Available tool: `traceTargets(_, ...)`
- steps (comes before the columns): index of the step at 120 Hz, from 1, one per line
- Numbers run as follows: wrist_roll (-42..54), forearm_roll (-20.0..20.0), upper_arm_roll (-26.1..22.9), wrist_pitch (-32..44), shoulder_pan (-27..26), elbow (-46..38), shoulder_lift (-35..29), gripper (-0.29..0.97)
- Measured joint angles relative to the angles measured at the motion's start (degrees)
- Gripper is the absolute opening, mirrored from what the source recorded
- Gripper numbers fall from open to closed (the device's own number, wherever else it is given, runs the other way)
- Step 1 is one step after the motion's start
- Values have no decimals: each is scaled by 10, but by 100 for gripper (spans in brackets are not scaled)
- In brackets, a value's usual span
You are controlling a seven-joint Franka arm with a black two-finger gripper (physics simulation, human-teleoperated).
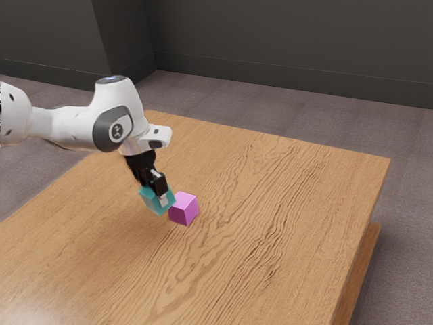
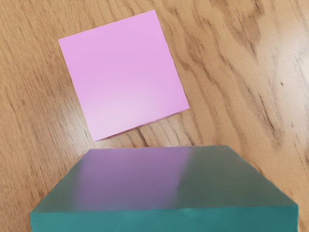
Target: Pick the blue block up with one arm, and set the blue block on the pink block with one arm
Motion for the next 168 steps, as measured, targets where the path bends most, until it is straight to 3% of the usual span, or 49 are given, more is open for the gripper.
traceTargets(14, -31, -7, -1, -27, -2, 33, 29, 35)
traceTargets(42, -107, 33, 2, -102, -25, 155, 110, 37)
traceTargets(63, -168, 39, 50, -151, -63, 206, 142, 37)
traceTargets(85, -218, 56, 57, -179, -88, 258, 170, 37)
traceTargets(168, -298, 91, 58, -191, -99, 303, 211, 37)
